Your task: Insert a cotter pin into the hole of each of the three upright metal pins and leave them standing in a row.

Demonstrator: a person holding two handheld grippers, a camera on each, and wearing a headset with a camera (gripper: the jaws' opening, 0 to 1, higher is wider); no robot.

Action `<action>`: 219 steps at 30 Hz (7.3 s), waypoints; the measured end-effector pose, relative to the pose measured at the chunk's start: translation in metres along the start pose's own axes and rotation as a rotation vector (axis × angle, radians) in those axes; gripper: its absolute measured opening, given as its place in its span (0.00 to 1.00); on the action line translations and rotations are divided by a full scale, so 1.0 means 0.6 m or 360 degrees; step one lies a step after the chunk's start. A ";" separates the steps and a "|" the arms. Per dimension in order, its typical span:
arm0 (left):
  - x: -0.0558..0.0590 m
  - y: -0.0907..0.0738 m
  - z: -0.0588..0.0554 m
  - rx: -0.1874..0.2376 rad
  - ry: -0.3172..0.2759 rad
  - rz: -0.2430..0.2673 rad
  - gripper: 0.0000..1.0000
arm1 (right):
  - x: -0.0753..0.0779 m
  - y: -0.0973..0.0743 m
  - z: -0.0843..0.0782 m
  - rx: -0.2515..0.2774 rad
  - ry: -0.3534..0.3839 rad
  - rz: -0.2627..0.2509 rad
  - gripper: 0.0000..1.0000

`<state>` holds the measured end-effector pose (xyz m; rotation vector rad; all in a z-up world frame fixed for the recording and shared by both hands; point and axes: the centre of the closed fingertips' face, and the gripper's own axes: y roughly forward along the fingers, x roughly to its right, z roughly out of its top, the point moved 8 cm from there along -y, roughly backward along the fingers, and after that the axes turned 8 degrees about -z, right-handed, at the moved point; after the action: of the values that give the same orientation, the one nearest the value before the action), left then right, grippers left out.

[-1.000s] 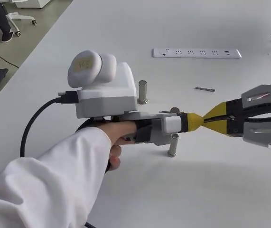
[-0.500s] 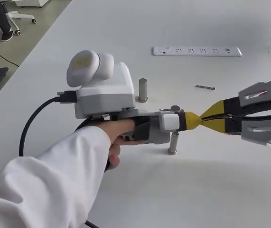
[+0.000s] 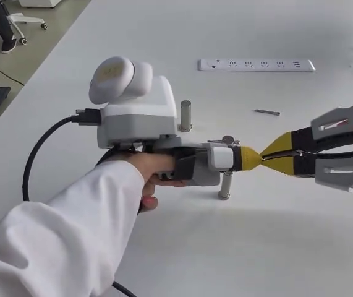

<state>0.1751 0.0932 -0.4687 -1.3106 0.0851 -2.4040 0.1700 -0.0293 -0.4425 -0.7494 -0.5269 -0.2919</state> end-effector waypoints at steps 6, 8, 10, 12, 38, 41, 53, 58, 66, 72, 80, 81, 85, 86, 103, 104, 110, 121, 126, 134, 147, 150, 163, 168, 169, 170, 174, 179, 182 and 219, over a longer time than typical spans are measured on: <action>0.003 0.003 -0.001 -0.0020 0.0037 0.0010 0.00 | 0.000 -0.003 -0.003 -0.0002 0.0051 0.0012 0.00; 0.004 0.002 0.000 -0.0025 0.0045 0.0010 0.00 | 0.000 -0.004 -0.004 0.0007 0.0048 0.0009 0.00; 0.007 0.001 0.001 -0.0025 0.0067 0.0014 0.00 | 0.001 -0.004 -0.003 0.0020 0.0063 0.0004 0.00; 0.009 0.000 0.001 -0.0035 0.0096 0.0014 0.00 | 0.001 -0.004 -0.002 0.0028 0.0065 0.0007 0.00; 0.042 -0.030 -0.013 -0.0274 0.0952 -0.0198 0.00 | -0.010 -0.017 -0.035 0.0167 0.0808 0.0386 0.05; 0.042 -0.031 -0.018 -0.0304 0.1064 -0.0202 0.00 | -0.014 -0.015 -0.029 0.0171 0.0787 0.0414 0.04; 0.046 -0.034 -0.026 -0.0319 0.1147 -0.0269 0.00 | -0.036 -0.012 -0.011 0.0194 0.0779 0.0494 0.00; 0.047 -0.034 -0.029 -0.0327 0.1226 -0.0296 0.00 | -0.040 -0.015 -0.006 0.0194 0.0771 0.0506 0.00; 0.040 -0.038 -0.034 -0.0414 0.1328 -0.0296 0.00 | -0.046 -0.017 0.005 0.0183 0.0764 0.0529 0.00; 0.034 -0.037 -0.044 -0.0470 0.1312 -0.0312 0.00 | -0.050 -0.018 0.006 0.0166 0.0724 0.0585 0.00; 0.030 -0.039 -0.044 -0.0427 0.1088 -0.0264 0.01 | -0.051 -0.016 0.007 0.0155 0.0735 0.0579 0.00; 0.029 -0.039 -0.042 -0.0409 0.1062 -0.0269 0.01 | -0.050 -0.016 0.006 0.0156 0.0750 0.0570 0.00; 0.028 -0.041 -0.040 -0.0409 0.1149 -0.0250 0.01 | -0.048 -0.016 0.008 0.0173 0.0771 0.0552 0.00; 0.026 -0.041 -0.040 -0.0421 0.1144 -0.0242 0.02 | -0.048 -0.016 0.009 0.0176 0.0772 0.0551 0.00; -0.053 -0.045 -0.021 -0.0127 0.1088 0.0175 0.28 | -0.022 0.000 -0.040 0.0094 0.0882 0.0325 0.00; -0.060 -0.045 -0.023 -0.0134 0.1099 0.0199 0.27 | -0.022 0.002 -0.042 0.0094 0.0901 0.0324 0.00; -0.089 -0.037 -0.042 -0.0144 0.1031 0.0253 0.27 | -0.023 0.015 -0.052 0.0076 0.0936 0.0285 0.00; -0.118 -0.004 -0.058 -0.0169 0.1005 0.0335 0.27 | -0.020 0.047 -0.069 0.0014 0.0950 0.0239 0.00; -0.125 0.008 -0.058 -0.0206 0.1033 0.0331 0.27 | -0.017 0.055 -0.081 -0.0022 0.0923 0.0219 0.00; -0.133 0.024 -0.055 -0.0206 0.1020 0.0317 0.23 | -0.018 0.071 -0.099 -0.0072 0.0813 0.0234 0.00; -0.140 0.031 -0.059 -0.0221 0.1044 0.0327 0.10 | -0.022 0.073 -0.095 -0.0073 0.0804 0.0255 0.00; -0.141 0.031 -0.059 -0.0224 0.1064 0.0335 0.09 | -0.021 0.072 -0.094 -0.0073 0.0803 0.0252 0.00; -0.137 0.034 -0.060 -0.0281 0.1197 0.0356 0.07 | -0.023 0.076 -0.089 -0.0073 0.0780 0.0254 0.00; -0.139 0.035 -0.059 -0.0272 0.1175 0.0349 0.07 | -0.025 0.082 -0.088 -0.0073 0.0774 0.0262 0.00; -0.139 0.035 -0.059 -0.0271 0.1178 0.0349 0.07 | -0.025 0.084 -0.087 -0.0073 0.0763 0.0262 0.00; -0.139 0.036 -0.059 -0.0271 0.1180 0.0349 0.07 | -0.025 0.086 -0.086 -0.0077 0.0750 0.0259 0.00; -0.138 0.037 -0.059 -0.0273 0.1185 0.0347 0.07 | -0.023 0.090 -0.083 -0.0075 0.0737 0.0261 0.00; -0.138 0.037 -0.059 -0.0271 0.1182 0.0354 0.07 | -0.021 0.094 -0.082 -0.0079 0.0692 0.0254 0.00; -0.138 0.037 -0.059 -0.0271 0.1189 0.0354 0.07 | -0.021 0.096 -0.081 -0.0082 0.0695 0.0256 0.00; -0.139 0.044 -0.059 -0.0250 0.1148 0.0350 0.07 | -0.014 0.085 -0.078 -0.0094 0.0774 0.0202 0.00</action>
<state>0.1944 0.0952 -0.5611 -0.3959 0.5902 -2.5798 0.2011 -0.0259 -0.5049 -0.7340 -0.0108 -0.3589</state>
